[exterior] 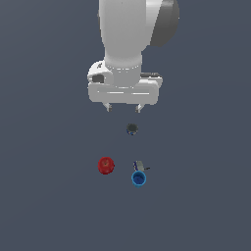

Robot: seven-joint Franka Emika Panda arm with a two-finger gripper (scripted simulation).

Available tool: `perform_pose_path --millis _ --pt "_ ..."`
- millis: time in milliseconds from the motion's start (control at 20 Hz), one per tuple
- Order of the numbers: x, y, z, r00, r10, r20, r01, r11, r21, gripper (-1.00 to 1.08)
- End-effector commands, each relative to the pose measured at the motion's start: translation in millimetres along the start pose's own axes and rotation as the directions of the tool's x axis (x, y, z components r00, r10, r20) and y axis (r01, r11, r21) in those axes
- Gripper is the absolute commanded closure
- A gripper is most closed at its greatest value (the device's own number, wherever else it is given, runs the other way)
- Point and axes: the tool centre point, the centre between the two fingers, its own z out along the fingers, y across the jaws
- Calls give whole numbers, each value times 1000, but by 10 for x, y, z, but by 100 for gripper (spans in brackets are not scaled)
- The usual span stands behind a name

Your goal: Pick up a designated object from a clutter of objects.

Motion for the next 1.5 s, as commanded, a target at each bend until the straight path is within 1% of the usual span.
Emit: perform_pose_path --millis 0,450,800,1100,1450 --pt "0 0 0 1000 0 0 0 1000 0 -92" --pt "-28 -25 10 999 -48 6 48 999 -13 -92" --pt "-26 -27 13 999 -46 7 46 999 -13 -92" --pt "16 -63 79 1000 -7 7 7 1000 -5 -92" --pt "117 -151 248 995 94 12 -94 995 12 -92"
